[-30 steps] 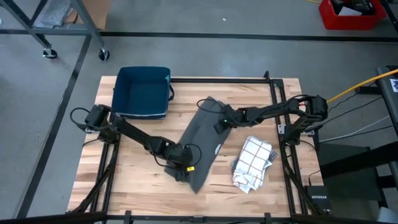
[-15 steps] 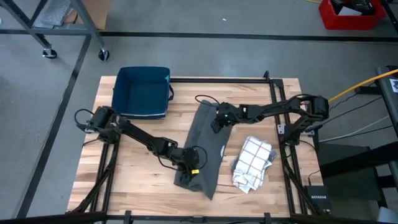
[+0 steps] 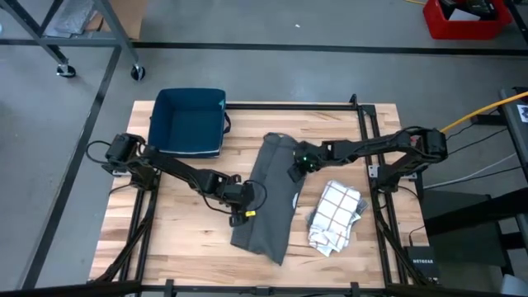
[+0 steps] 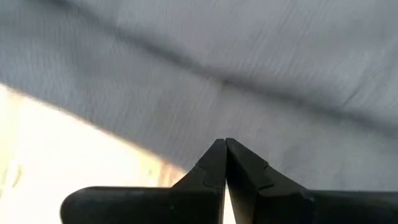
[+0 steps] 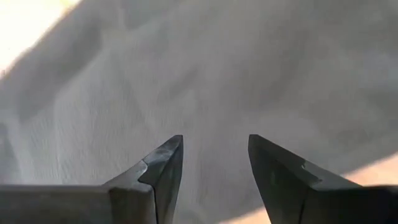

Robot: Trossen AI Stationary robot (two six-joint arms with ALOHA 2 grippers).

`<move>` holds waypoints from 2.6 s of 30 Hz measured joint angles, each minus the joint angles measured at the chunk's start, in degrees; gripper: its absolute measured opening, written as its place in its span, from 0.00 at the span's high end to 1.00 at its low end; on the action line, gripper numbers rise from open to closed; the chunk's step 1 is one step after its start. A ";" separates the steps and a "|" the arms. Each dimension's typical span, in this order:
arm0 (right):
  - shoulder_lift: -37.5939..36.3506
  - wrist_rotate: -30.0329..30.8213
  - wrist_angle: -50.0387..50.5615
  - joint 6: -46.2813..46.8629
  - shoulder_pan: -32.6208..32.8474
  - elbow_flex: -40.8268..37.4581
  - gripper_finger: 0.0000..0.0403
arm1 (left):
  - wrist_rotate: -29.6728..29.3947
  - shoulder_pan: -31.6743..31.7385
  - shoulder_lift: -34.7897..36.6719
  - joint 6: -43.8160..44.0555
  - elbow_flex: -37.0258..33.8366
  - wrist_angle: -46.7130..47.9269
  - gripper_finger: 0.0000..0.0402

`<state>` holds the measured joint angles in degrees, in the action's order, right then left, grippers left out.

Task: Fold towel
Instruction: Fold the gray towel

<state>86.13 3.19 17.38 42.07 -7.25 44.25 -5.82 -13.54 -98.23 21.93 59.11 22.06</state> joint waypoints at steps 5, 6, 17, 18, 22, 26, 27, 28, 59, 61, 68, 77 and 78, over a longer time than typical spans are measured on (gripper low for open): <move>0.20 6.06 2.68 -0.06 3.14 0.00 0.54 | 0.03 0.20 -1.78 -1.14 -0.04 0.75 1.00; 0.59 7.01 2.66 -0.27 3.26 0.00 0.54 | 0.06 0.18 -2.17 -1.13 -0.04 0.64 1.00; 10.32 7.78 -3.60 -0.70 1.93 0.28 0.54 | 5.69 -3.98 -5.82 0.61 0.09 -4.22 1.00; 10.54 7.77 -5.20 -0.85 1.93 0.26 0.54 | 5.97 -4.52 -5.88 0.63 0.03 -5.16 1.00; 10.91 6.22 -11.91 -4.82 1.20 0.02 0.54 | 6.80 -6.04 -5.93 0.60 -0.04 -8.82 1.00; 11.00 5.38 -15.06 -4.86 -0.33 -0.04 0.54 | 6.91 -6.23 -6.44 0.84 -0.05 -8.90 1.00; 10.98 5.34 -15.11 -4.87 -0.66 -0.04 0.54 | 6.90 -6.21 -6.44 1.24 -0.07 -8.92 1.00; 10.77 5.11 -15.12 -4.89 -0.81 -0.08 0.54 | 6.75 -6.23 -6.16 1.49 -0.07 -8.89 1.00; -9.70 -36.48 -6.74 -7.82 8.29 0.00 0.54 | 2.40 -6.18 8.48 -4.36 -0.07 -5.15 0.66; -8.89 -34.21 -6.76 -4.65 9.49 0.00 0.54 | 2.43 -6.18 8.50 -4.42 -0.07 -5.12 0.58; -4.60 -33.73 -6.79 3.24 10.30 0.00 0.54 | 2.42 -7.13 8.50 -9.23 -0.04 -4.21 0.48; -1.90 -38.28 -7.34 -8.80 13.02 0.00 0.54 | 2.42 -11.52 8.23 -24.52 -0.04 -2.85 0.47; -1.90 -38.08 -7.57 -11.91 14.32 0.00 0.54 | 2.43 -12.13 8.11 -26.54 -0.04 -2.88 0.47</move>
<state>84.23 -34.88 9.82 30.16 7.07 44.25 -3.39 -25.67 -90.12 -4.60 59.07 19.18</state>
